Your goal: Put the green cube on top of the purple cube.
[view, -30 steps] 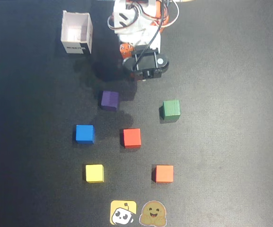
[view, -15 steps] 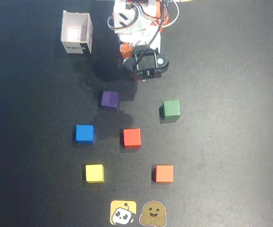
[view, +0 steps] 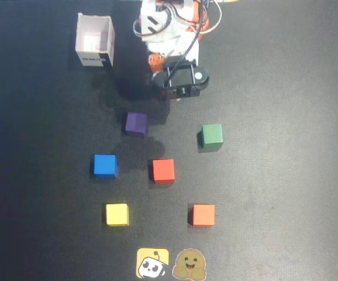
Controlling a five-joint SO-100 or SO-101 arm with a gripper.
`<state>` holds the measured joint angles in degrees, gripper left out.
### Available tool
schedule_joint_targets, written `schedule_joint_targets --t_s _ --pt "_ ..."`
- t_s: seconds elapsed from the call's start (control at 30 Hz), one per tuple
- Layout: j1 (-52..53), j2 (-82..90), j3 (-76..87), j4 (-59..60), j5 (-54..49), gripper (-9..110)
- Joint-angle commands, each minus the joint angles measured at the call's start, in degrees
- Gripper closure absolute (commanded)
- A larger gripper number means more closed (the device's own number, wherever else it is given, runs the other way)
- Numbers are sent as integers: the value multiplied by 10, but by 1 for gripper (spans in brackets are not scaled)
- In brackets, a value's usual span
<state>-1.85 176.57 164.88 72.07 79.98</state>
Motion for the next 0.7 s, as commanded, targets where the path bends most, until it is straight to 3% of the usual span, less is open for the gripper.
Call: schedule_joint_targets --t_s 0.0,0.67 --pt "0 6 -3 2 -4 101" --pt "4 6 -3 2 -6 101"
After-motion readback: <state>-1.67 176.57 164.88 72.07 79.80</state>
